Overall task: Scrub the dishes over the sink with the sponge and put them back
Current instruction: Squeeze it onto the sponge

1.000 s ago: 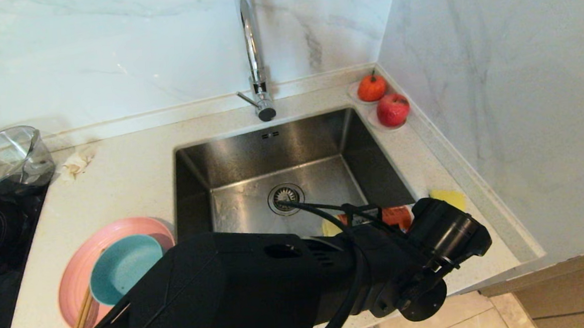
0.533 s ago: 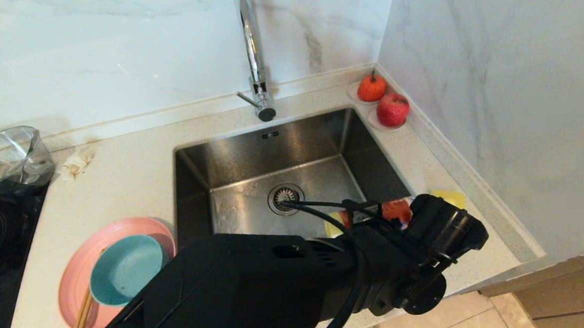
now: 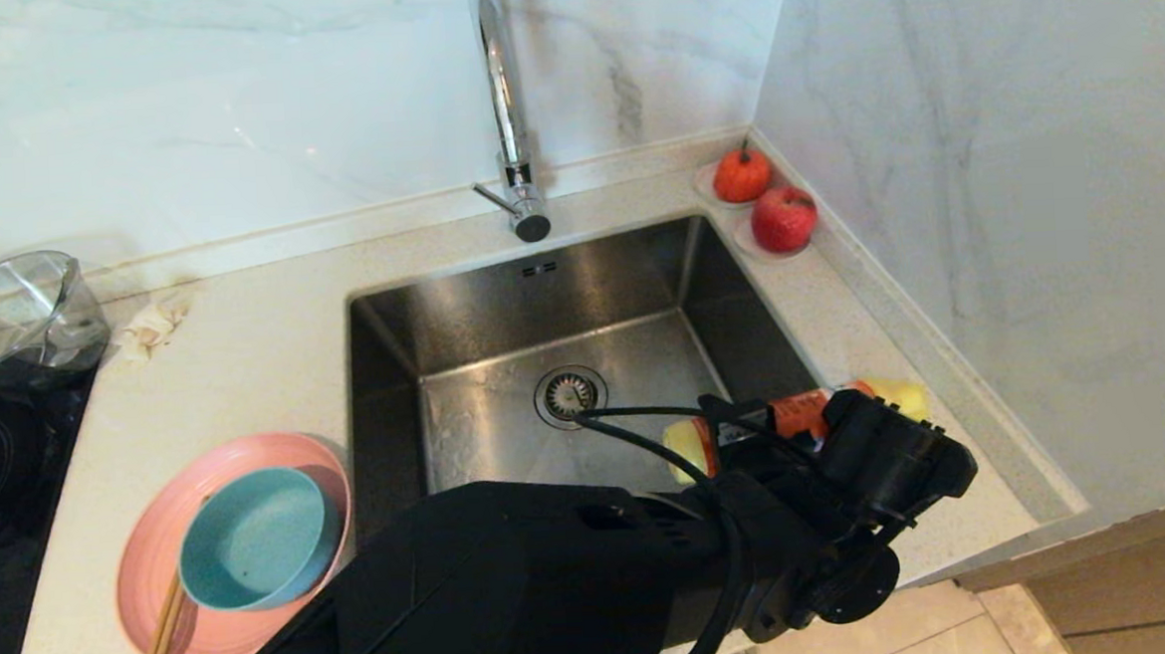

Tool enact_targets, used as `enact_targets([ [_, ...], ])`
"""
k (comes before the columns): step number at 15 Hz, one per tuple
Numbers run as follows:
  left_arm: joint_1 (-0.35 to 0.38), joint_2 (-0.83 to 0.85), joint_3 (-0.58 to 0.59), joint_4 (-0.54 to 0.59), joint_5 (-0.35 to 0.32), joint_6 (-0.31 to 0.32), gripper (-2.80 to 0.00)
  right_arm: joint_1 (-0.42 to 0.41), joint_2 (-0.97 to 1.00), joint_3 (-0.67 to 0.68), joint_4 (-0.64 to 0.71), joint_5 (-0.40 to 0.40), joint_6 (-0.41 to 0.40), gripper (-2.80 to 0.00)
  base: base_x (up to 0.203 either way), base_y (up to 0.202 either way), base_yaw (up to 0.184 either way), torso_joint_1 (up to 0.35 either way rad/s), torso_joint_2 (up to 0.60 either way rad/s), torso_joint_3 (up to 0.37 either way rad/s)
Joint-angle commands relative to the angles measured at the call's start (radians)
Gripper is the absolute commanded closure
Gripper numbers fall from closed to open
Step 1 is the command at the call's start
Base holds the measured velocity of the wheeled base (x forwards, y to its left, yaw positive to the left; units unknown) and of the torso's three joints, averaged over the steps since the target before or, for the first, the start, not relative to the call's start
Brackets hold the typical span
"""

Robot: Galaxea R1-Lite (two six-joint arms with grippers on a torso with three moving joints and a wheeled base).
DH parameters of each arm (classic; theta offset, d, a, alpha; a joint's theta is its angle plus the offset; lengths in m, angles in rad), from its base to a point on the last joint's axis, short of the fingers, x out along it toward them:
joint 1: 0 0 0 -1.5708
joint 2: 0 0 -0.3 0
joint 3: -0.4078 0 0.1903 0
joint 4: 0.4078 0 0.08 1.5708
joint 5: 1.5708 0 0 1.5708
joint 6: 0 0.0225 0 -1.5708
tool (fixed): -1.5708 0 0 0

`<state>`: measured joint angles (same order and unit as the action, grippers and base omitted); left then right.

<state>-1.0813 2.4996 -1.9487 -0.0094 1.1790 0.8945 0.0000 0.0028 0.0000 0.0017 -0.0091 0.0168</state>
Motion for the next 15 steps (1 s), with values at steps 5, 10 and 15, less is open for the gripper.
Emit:
enact_targets([
  [5, 0.0, 0.012, 0.001, -0.126, -0.002, 0.169, 0.0, 0.0, 0.0, 0.0, 0.0, 0.0, 0.0, 0.0, 0.0, 0.0, 0.0, 0.0, 0.0, 0.0],
  [10, -0.001, 0.015, 0.001, -0.125, 0.0, 0.254, 0.0, 0.0, 0.0, 0.0, 0.0, 0.0, 0.0, 0.0, 0.0, 0.0, 0.0, 0.0, 0.0, 0.0],
  [15, 0.0, 0.016, 0.001, -0.129, 0.013, 0.304, 0.0, 0.0, 0.0, 0.0, 0.0, 0.0, 0.0, 0.0, 0.0, 0.0, 0.0, 0.0, 0.0, 0.0],
])
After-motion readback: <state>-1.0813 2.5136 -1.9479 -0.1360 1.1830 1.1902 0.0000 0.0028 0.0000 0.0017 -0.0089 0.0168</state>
